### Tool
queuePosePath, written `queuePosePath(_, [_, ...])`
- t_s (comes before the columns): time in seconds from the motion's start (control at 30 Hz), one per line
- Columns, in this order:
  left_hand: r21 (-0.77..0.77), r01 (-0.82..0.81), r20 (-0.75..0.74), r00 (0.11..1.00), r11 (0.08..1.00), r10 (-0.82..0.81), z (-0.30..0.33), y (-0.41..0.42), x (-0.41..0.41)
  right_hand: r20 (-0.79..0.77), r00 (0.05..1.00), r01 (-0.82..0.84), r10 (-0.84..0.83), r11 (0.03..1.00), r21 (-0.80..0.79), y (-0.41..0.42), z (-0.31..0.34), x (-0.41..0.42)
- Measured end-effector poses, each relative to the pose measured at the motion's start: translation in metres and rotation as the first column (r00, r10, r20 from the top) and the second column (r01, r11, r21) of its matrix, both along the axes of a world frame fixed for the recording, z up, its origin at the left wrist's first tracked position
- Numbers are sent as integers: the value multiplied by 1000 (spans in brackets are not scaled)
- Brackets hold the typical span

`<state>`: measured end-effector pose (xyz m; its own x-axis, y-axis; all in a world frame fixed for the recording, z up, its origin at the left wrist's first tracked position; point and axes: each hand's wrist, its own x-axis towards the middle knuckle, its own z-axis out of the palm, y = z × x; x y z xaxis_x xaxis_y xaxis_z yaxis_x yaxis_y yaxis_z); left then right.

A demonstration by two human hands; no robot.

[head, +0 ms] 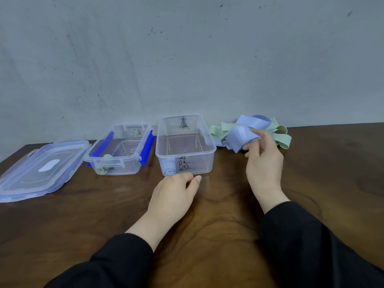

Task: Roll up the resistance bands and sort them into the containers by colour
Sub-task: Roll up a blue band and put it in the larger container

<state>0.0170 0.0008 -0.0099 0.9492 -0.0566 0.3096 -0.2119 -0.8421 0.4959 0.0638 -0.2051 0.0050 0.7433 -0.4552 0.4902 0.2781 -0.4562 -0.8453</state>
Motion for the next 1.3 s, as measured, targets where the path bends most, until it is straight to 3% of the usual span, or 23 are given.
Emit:
queuePosePath(0.1, [-16, 20, -14, 1000, 1000, -20, 1, 1, -2, 150, 989, 9, -6, 1000, -20, 3, 5, -8])
queuePosePath(0.23, [-17, 42, -45, 998, 999, -42, 6, 2, -7, 408, 912, 49, 47, 974, -222, 7, 5, -18])
queuePosePath(0.33, [-75, 72, -17, 997, 995, -73, 7, 3, -11, 422, 896, 5, 138, 948, -319, 9, 5, -31])
queuePosePath(0.47, [-273, 201, 160, 974, 941, -161, 11, 3, -23, 487, 824, -35, 290, 884, -466, 9, 8, -58])
queuePosePath(0.67, [-152, 493, 311, 847, 857, -432, 25, -11, -40, 374, 771, -166, 515, 731, -662, 20, 4, -92])
queuePosePath(0.77, [-166, 526, 303, 832, 834, -464, 27, -8, -47, 301, 814, -292, 497, 798, -526, 19, 2, -100])
queuePosePath(0.83, [-318, 498, 261, 864, 807, -430, 31, -3, -53, 215, 856, -348, 470, 832, -432, 16, 0, -103])
queuePosePath(0.93, [-531, 427, 223, 904, 732, -365, 44, 6, -61, 126, 892, -327, 434, 812, -483, 17, 3, -104])
queuePosePath(1.0, [-607, 373, 220, 927, 701, -303, 54, 11, -67, 1, 902, -390, 432, 814, -430, 25, 6, -107])
queuePosePath(1.13, [-729, 306, 230, 952, 613, -201, 85, 29, -74, -335, 788, -582, 516, 802, -135, 62, 7, -111])
queuePosePath(1.3, [-736, 237, 302, 953, 634, -6, 136, 69, -61, -304, 722, -624, 622, 775, 103, 112, 17, -112])
